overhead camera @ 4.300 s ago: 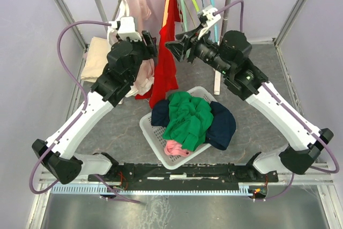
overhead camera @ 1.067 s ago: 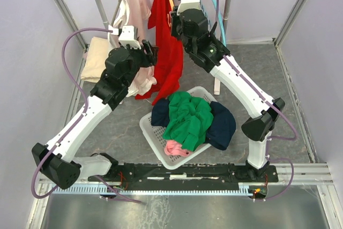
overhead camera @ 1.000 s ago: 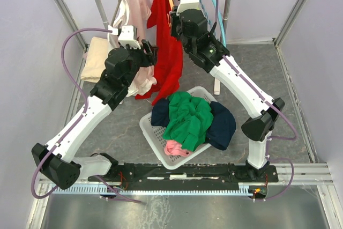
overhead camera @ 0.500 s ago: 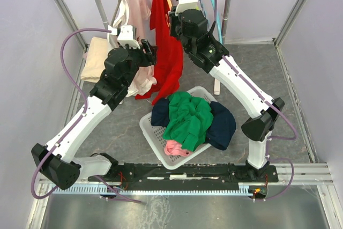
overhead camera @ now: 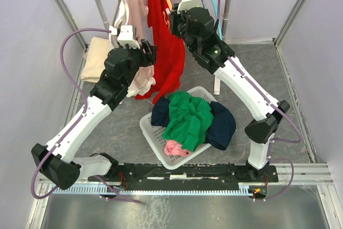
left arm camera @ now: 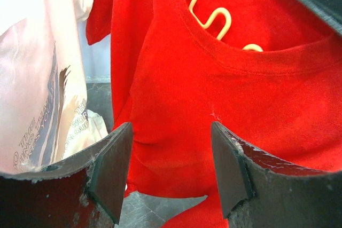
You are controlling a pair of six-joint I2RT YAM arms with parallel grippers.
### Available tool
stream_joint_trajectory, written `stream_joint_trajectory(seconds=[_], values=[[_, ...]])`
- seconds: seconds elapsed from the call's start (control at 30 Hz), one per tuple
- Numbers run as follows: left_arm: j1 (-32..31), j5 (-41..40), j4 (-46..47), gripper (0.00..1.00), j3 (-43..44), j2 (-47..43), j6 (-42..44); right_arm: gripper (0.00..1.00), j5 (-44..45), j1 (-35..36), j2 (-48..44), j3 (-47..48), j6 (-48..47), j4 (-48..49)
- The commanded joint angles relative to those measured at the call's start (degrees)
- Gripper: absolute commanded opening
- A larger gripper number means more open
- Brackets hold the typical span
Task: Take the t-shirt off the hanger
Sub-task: Pick up the hanger from the clothesline.
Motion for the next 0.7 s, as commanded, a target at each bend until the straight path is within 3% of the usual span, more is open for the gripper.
stream_joint_trajectory(seconds=[0.0, 0.23, 0.67], values=[[0.1, -1.2, 2.8, 0.66, 2.0, -1.6, -0.7, 0.02, -2.0, -0.1, -5.3, 1.1, -0.8, 9.0], [0.1, -1.6, 2.8, 0.68, 3.3, -2.1, 0.2, 0.02, -4.3, -0.2, -9.8, -5.1, -0.3, 9.1], [0.1, 3.7, 4.9, 0.7, 12.1, 3.4, 1.9, 0.01, -9.2, 0.0, -30.3, -31.6, 0.4, 14.8]])
